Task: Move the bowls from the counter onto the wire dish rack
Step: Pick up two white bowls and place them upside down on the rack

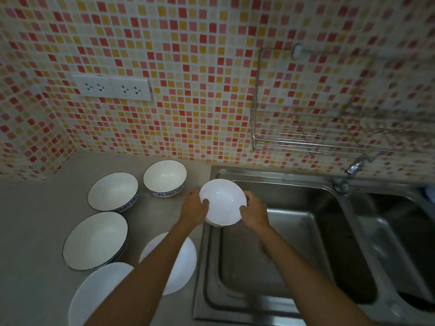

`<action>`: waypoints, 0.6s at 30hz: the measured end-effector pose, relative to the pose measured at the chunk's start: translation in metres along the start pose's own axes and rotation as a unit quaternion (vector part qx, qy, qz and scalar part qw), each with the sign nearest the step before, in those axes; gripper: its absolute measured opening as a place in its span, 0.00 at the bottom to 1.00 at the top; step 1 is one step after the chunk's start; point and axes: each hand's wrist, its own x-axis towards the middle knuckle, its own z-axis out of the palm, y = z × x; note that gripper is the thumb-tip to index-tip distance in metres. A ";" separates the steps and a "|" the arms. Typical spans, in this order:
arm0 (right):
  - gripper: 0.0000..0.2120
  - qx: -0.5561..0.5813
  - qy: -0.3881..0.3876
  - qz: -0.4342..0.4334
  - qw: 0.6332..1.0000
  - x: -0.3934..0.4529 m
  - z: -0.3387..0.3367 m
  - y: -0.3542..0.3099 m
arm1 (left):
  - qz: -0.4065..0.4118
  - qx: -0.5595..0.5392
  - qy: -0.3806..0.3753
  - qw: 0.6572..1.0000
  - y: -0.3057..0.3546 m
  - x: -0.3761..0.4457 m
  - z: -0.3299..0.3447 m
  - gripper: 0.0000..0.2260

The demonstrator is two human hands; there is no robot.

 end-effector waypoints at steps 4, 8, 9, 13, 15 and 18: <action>0.21 0.046 0.058 0.008 0.997 -0.018 -0.044 0.013 | 0.002 -0.117 -0.013 0.993 0.040 -0.016 0.034 0.22; 0.19 0.073 0.093 0.008 0.993 -0.033 -0.093 0.019 | 0.011 -0.222 -0.020 0.975 0.084 -0.033 0.060 0.22; 0.19 0.078 0.098 0.004 0.992 -0.035 -0.105 0.020 | 0.021 -0.232 -0.021 0.972 0.094 -0.036 0.064 0.21; 0.19 0.099 0.113 -0.010 0.989 -0.045 -0.147 0.018 | 0.033 -0.254 -0.033 0.966 0.127 -0.046 0.078 0.21; 0.20 0.105 0.117 -0.017 0.987 -0.047 -0.163 0.016 | 0.052 -0.270 -0.022 0.961 0.142 -0.049 0.081 0.19; 0.22 0.115 0.125 -0.031 0.985 -0.049 -0.188 0.012 | 0.078 -0.283 -0.018 0.956 0.164 -0.052 0.084 0.17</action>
